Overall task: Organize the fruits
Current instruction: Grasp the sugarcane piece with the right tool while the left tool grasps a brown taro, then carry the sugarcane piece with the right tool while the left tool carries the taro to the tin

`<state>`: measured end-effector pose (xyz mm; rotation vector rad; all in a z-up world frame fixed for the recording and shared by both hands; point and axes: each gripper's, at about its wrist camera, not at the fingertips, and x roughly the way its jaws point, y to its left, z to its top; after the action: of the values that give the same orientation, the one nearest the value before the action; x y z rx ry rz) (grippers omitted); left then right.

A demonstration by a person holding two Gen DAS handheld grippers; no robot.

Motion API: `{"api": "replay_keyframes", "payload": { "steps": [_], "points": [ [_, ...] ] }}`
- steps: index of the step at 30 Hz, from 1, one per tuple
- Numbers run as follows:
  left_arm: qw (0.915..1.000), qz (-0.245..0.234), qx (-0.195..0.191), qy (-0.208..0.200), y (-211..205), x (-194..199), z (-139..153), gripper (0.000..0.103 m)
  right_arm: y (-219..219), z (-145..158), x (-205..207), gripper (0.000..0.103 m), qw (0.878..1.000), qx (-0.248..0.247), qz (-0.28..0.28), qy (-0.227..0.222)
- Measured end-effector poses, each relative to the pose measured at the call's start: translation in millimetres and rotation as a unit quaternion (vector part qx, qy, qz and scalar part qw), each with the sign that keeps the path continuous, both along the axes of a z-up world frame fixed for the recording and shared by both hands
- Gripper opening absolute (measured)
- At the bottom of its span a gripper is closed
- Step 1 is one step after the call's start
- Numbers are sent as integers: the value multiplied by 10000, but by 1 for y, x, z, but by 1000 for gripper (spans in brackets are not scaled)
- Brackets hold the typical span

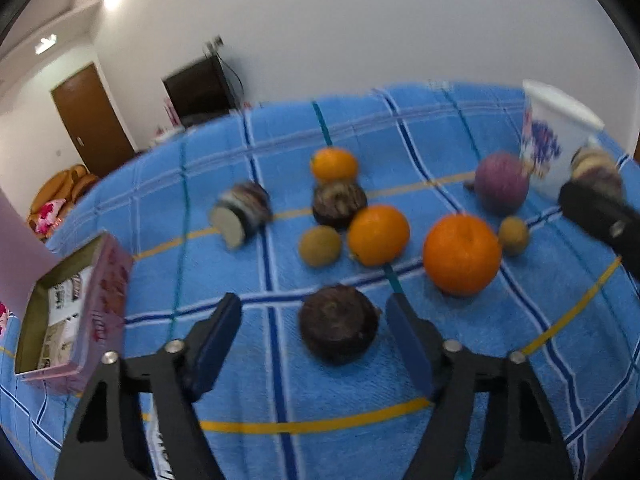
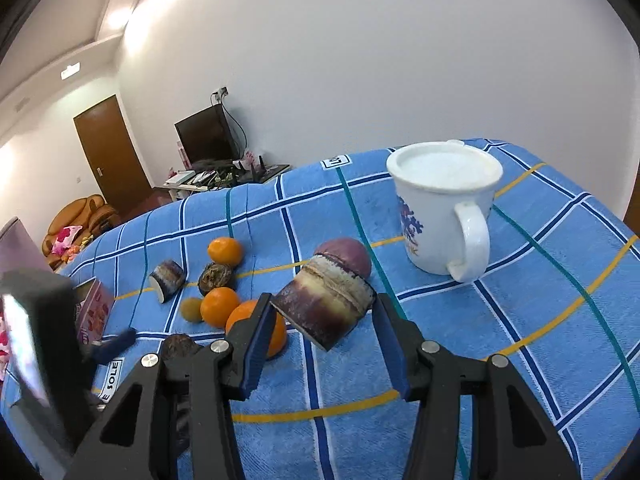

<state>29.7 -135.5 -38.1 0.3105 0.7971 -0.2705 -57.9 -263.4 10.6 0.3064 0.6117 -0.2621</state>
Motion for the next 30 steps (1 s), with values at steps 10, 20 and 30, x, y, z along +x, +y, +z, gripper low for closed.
{"api": "replay_keyframes", "payload": {
  "steps": [10,20,30],
  "points": [
    [9985,-163,-380,358,5,7,-3,42,2,-2,5,52,10000,-56,4,22],
    [9949,128,-564,-829,44,-19,30,42,22,2,-3,52,9981,-494,55,-373],
    [9867,516,-558,-1436,119,-15,53,42,64,1,0,52,9959,-613,514,-426]
  ]
}}
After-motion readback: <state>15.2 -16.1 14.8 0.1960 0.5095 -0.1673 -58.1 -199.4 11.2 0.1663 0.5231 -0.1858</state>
